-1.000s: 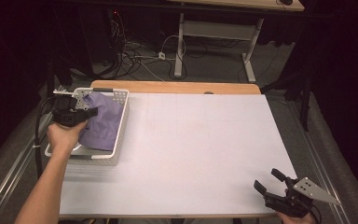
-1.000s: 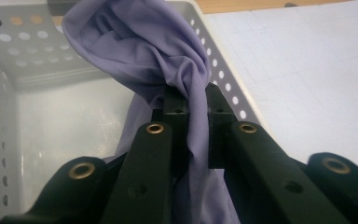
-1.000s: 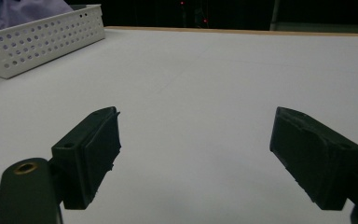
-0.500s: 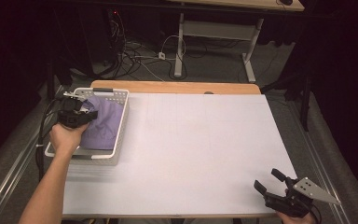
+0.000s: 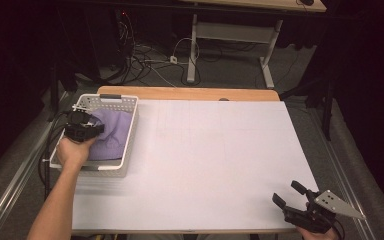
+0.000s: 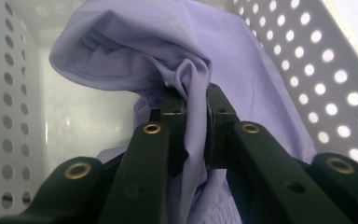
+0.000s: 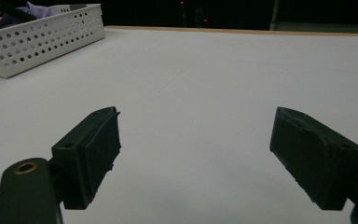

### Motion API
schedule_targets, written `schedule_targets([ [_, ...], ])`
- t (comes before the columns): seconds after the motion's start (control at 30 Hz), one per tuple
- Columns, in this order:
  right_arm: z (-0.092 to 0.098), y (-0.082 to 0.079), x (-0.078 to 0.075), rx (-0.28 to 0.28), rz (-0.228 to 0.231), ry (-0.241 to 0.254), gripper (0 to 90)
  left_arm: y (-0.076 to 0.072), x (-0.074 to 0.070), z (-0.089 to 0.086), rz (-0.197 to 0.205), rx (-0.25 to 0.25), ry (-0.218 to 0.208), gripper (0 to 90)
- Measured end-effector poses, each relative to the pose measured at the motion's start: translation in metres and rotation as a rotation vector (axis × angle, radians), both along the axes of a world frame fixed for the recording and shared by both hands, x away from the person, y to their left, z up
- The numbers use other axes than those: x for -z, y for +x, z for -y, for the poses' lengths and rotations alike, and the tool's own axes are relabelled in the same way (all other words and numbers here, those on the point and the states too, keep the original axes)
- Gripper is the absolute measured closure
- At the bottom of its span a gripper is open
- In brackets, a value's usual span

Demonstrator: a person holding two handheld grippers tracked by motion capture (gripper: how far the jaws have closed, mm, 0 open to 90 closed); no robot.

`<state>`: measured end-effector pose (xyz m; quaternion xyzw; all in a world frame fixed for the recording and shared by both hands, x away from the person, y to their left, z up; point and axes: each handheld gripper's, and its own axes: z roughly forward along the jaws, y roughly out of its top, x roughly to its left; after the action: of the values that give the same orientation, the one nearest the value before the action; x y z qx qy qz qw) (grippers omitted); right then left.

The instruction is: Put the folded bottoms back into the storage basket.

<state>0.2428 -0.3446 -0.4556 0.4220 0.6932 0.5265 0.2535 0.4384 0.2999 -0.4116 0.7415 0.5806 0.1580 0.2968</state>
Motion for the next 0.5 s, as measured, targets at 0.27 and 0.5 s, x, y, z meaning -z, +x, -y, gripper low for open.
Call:
schedule_targets([
  [0.27,0.0001,-0.0005,-0.0002,0.002,0.001,0.001,16.7,0.0020,0.0031,-0.0032,-0.002,-0.021,-0.004,75.5],
  [0.5,0.0003,0.0020,0.0009,-0.005,-0.011,0.002,16.6,0.0063,0.0086,-0.0016,-0.021,-0.028,0.034,59.4],
])
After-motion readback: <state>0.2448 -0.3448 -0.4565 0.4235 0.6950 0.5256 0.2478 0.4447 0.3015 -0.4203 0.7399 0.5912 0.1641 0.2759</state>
